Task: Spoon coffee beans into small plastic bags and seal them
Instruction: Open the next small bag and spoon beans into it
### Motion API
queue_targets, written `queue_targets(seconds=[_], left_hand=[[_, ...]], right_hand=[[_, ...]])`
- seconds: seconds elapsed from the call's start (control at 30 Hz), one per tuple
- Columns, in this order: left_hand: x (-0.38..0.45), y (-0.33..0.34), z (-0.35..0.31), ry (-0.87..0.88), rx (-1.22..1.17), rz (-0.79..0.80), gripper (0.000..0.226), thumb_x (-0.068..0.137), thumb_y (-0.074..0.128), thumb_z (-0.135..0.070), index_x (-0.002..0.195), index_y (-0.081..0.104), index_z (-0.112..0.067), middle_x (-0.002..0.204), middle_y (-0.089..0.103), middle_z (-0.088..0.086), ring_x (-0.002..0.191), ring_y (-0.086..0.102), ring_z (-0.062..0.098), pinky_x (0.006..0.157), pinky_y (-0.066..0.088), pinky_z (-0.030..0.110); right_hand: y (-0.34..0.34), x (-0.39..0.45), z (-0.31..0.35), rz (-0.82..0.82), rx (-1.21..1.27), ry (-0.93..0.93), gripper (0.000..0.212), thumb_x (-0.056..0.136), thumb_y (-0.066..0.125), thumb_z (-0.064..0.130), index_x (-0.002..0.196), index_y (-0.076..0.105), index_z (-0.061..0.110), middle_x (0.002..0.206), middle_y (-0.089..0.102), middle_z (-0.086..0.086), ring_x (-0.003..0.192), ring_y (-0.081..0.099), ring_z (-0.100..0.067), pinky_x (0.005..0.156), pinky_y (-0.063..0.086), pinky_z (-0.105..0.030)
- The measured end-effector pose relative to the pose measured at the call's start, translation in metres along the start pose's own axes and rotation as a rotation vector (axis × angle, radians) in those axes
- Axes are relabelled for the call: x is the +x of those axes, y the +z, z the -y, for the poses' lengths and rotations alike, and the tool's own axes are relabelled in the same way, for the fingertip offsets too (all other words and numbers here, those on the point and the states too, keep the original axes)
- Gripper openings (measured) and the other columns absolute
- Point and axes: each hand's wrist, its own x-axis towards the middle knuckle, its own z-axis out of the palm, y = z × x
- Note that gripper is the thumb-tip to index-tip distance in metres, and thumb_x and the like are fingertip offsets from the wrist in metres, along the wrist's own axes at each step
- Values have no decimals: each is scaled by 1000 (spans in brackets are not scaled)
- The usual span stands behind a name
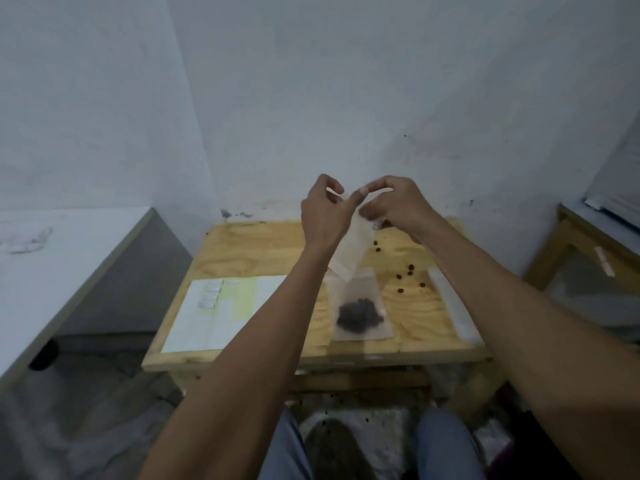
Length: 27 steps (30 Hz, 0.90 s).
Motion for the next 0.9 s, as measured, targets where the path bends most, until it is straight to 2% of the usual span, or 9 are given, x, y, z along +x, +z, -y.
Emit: queue_targets(seconds=[0.1,0.2,0.27,0.37,0.47,0.67,0.9], left_hand=[[4,-3,4,-137,-156,25,32,78,83,-21,84,52,-16,75,66,15,61,67,26,60,59,41],[3,-10,4,-227,-348,110,23,85,74,-2,91,53,-7,76,64,19,54,65,22,56,57,35],[2,-15,2,-243,-426,184,20,88,72,0,96,55,-6,77,65,18,57,65,23,56,55,30],[2,-22,3,-238,-489,271,21,89,69,3,104,57,-5,78,65,20,65,67,25,63,59,34],[2,-24,4,-218,-509,307,21,90,67,5,107,58,-3,83,65,24,72,67,29,66,60,36],[5,-25,5,-206,-474,317,19,90,60,11,104,64,-1,87,64,21,70,69,25,67,61,38],[0,-19,6,-303,-425,293,22,86,55,15,88,69,-2,81,70,20,69,67,28,64,60,36]], right_hand=[[15,2,-1,9,4,-9,38,75,77,-8,109,66,7,91,74,-18,69,70,-21,57,56,-31],[22,4,-4,11,49,22,36,75,72,-12,105,66,8,94,75,-18,80,75,-26,69,62,-41],[23,4,-6,22,84,61,35,77,73,-9,107,66,8,93,75,-13,78,73,-21,72,61,-40],[22,4,-6,44,143,102,32,79,77,-5,106,67,11,82,72,-5,68,68,-14,65,58,-31],[20,4,-8,74,227,138,31,82,79,-1,106,66,11,75,70,-2,60,65,-11,65,55,-31],[11,3,-12,125,368,154,26,87,77,4,108,65,12,86,71,-10,78,66,-21,75,60,-36],[18,-5,-14,74,78,-25,30,79,85,7,102,65,9,96,73,-16,86,76,-27,74,64,-44]])
